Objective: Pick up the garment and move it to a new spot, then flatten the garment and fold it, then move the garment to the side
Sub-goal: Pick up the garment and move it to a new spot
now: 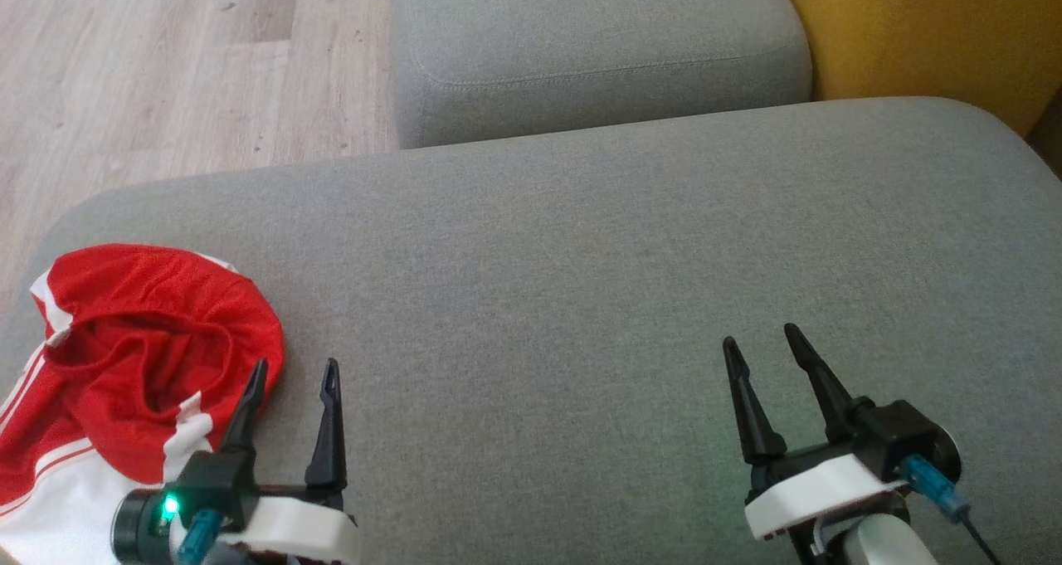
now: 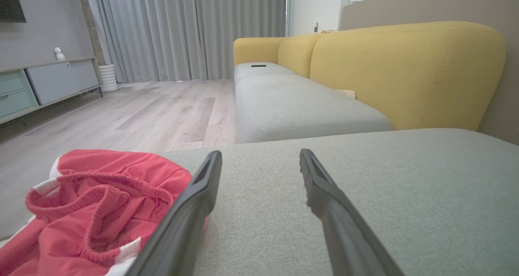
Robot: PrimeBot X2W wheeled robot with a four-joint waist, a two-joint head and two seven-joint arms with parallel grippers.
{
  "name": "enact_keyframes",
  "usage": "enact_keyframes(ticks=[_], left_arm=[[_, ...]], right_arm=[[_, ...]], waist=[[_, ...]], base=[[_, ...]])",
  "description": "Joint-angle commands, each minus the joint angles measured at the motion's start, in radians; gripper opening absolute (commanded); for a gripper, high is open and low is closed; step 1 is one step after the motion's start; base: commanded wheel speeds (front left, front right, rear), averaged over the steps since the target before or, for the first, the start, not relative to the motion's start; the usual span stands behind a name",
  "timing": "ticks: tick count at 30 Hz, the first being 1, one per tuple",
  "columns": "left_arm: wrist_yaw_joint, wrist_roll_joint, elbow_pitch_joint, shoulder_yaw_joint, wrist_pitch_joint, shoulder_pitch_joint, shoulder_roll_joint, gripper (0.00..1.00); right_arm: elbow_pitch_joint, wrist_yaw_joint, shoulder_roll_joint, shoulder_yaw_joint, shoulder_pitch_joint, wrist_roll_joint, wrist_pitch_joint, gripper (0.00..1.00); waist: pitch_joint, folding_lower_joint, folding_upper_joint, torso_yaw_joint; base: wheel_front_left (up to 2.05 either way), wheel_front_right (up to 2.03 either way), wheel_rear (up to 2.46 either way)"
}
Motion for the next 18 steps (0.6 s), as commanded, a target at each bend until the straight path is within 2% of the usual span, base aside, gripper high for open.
enact_keyframes(ticks=[1, 18], left_arm=[[0.001, 0.039, -0.04, 0.033, -0.017, -0.039, -0.001, 1.0], [-0.015, 0.073, -0.02, 0.061, -0.022, -0.042, -0.016, 1.0]], right_arm=[[-0.026, 0.008, 0.004, 0.027, -0.029, -0.032, -0.018, 1.0], [-0.009, 0.008, 0.004, 0.012, -0.03, -0.047, -0.022, 1.0]], waist=[[0.0, 0.0, 0.0, 0.0], [0.005, 0.0, 0.0, 0.004]], base=[[0.0, 0.0, 0.0], [0.0, 0.0, 0.0]])
